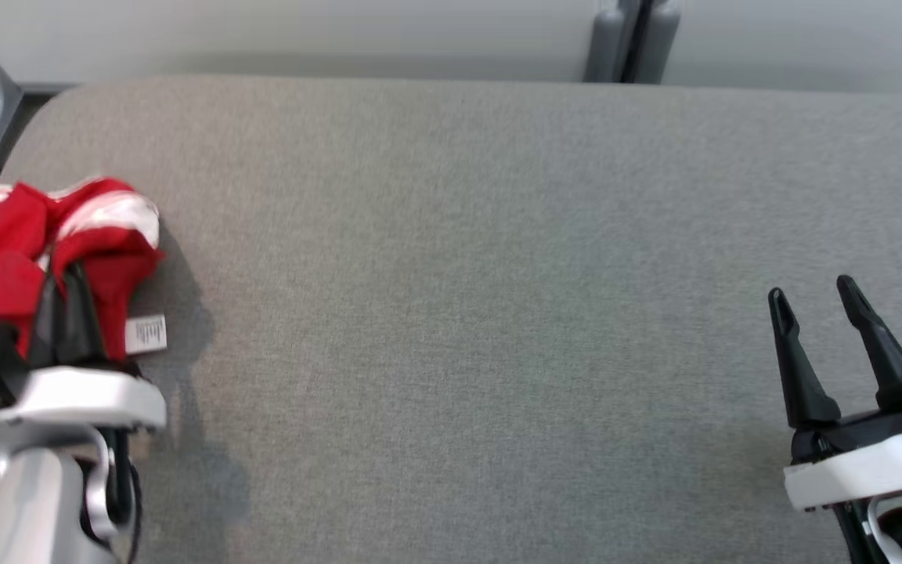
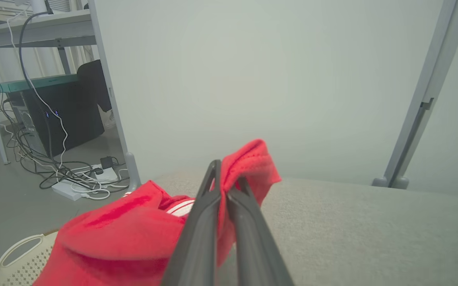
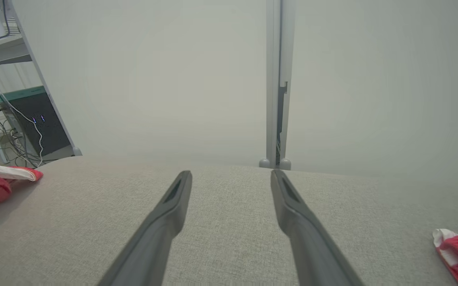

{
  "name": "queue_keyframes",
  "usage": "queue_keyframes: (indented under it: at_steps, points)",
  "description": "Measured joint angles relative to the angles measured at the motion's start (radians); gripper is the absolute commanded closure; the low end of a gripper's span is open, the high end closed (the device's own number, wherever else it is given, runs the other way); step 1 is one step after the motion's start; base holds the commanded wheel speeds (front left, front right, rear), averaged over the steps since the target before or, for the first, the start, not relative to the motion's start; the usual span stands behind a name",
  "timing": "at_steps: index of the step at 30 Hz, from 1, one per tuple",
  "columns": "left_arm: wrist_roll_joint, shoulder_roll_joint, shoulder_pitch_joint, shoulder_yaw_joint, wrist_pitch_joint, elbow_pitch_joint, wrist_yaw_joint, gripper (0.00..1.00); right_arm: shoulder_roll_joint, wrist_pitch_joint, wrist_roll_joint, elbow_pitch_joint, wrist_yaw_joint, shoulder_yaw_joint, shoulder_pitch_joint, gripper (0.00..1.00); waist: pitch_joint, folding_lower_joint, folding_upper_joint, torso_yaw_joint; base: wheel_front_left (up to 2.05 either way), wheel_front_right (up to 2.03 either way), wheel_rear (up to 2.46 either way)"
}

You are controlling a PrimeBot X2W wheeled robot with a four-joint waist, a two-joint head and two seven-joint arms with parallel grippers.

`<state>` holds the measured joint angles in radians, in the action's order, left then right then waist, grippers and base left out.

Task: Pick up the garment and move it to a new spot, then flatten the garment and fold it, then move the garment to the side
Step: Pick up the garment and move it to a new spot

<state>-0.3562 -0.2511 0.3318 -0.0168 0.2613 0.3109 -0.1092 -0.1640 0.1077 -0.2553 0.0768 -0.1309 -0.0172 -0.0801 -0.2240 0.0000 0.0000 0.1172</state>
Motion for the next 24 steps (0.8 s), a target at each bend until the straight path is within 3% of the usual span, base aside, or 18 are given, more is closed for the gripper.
queue_keyframes:
  at_steps: [12,18,24]
  points:
    - [-0.018,0.072,-0.313,-0.036,-0.086,-0.259,-0.068,1.0,0.007,-0.011,0.0,0.006,0.0,-0.002,0.071,0.0,0.132,0.0,0.0,-0.094,0.0,0.0,0.0]
    - [0.009,0.075,-0.332,-0.098,-0.12,-0.327,-0.067,1.0,0.014,-0.011,-0.003,0.015,0.0,0.001,0.076,0.0,0.132,0.0,0.0,-0.135,0.0,0.0,0.0]
    - [0.026,0.101,-0.242,-0.187,-0.13,-0.337,-0.02,1.0,0.022,-0.006,-0.012,0.025,0.0,-0.001,0.062,0.0,0.094,0.0,0.0,-0.178,0.0,0.0,0.0]
